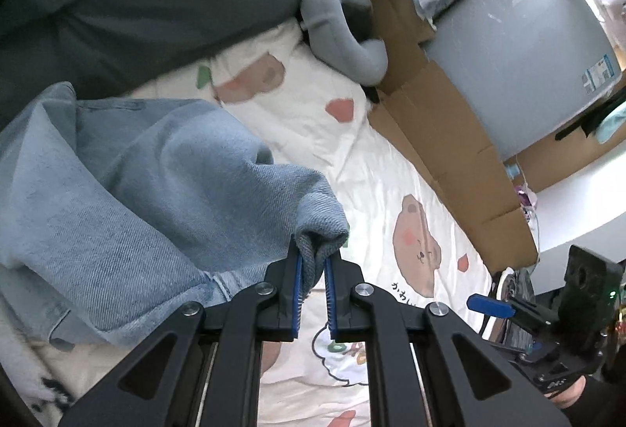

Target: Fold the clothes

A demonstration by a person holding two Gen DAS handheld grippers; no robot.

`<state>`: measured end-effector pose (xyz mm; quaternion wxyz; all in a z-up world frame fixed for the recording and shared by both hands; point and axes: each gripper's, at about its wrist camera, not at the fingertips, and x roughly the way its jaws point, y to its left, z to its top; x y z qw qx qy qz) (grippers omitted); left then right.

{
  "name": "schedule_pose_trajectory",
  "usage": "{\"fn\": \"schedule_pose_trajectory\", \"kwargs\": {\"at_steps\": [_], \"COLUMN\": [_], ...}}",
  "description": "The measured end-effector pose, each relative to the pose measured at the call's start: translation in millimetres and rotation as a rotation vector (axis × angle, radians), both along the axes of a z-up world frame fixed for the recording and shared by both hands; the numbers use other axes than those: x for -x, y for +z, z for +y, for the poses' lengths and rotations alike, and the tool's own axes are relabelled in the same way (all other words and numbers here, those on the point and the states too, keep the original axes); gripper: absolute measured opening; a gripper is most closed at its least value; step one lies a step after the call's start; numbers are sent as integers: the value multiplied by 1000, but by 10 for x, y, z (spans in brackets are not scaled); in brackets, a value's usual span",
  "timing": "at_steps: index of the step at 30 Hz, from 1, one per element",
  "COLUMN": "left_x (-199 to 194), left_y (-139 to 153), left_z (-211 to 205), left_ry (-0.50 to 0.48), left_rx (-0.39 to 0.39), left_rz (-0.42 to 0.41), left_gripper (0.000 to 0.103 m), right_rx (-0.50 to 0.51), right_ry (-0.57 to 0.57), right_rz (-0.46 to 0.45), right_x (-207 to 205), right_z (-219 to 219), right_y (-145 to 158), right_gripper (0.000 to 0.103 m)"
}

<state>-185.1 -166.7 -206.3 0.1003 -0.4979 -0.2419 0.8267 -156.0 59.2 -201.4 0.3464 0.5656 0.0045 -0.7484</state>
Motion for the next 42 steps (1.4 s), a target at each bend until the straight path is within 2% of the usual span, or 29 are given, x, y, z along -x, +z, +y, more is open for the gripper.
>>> {"fn": "schedule_pose_trajectory", "kwargs": {"at_steps": [12,16,20,24,25,26,28,30,34,42], "left_x": [40,70,55,-12,-27,-47,-78,-120,-150,-164], "left_y": [-423,-567,-647,-590,-571,-551,-509,-448,-454,-569], "left_z": [193,233,256,252,239,223,195,161,50,-330], "left_ry": [-26,-32,-35,-52,-57,-62,-62,-64,-61,-12], "left_rx": [-6,11,76,129,139,158,188,203,209,297], "left_rz": [-46,-128,-223,-252,-253,-257,-255,-233,-241,-261], "left_gripper": [8,9,12,14,22,38,50,51,51,51], "right_rx": [-41,-45,-53,-57,-58,-58,-58,-59,-59,-53], "right_ry": [-25,-22,-19,-17,-17,-15,-12,-9,-3,2], "right_rz": [-29,-42,-49,-50,-51,-52,-53,-54,-56,-78], "right_x": [123,139,155,168,172,173,174,175,177,207], "right_z": [29,12,-8,-7,-5,-11,-26,-41,-72,-161], "right_y": [-298,-383,-426,-446,-452,-458,-472,-486,-513,-648], "right_gripper": [82,82,82,82,82,82,82,82,82,82]}}
